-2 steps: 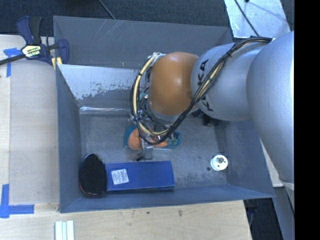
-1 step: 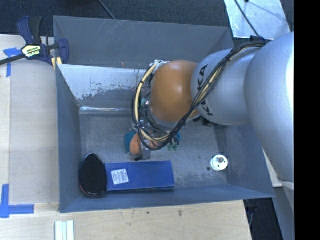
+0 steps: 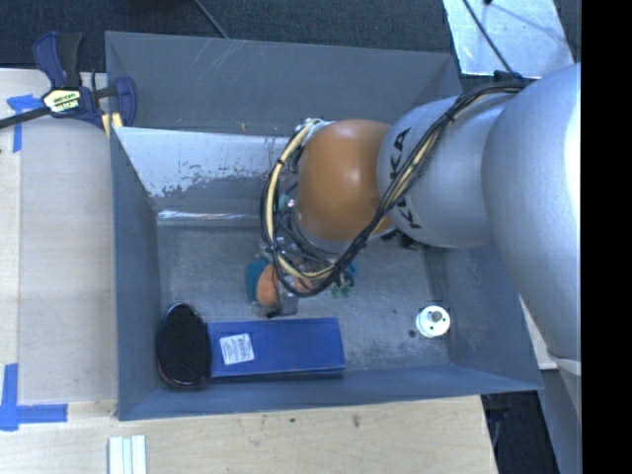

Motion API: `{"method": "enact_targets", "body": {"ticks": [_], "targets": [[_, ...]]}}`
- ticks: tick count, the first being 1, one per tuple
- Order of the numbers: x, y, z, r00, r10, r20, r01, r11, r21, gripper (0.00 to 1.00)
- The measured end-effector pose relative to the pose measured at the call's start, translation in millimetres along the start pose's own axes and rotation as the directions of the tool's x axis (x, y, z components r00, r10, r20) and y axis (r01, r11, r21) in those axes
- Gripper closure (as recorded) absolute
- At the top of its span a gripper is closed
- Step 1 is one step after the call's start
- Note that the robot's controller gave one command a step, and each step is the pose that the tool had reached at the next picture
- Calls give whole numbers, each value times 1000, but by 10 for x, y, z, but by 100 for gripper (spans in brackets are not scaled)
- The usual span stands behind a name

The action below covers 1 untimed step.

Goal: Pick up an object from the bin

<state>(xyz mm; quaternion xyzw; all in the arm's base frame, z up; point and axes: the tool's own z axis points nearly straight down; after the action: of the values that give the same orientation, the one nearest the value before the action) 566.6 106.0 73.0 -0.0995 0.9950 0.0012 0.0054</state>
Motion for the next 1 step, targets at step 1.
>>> {"method": "enact_targets", "body": {"ticks": [1], "targets": [[-184, 215, -1355, 1000, 3, -15, -3, 1000, 1, 100]]}}
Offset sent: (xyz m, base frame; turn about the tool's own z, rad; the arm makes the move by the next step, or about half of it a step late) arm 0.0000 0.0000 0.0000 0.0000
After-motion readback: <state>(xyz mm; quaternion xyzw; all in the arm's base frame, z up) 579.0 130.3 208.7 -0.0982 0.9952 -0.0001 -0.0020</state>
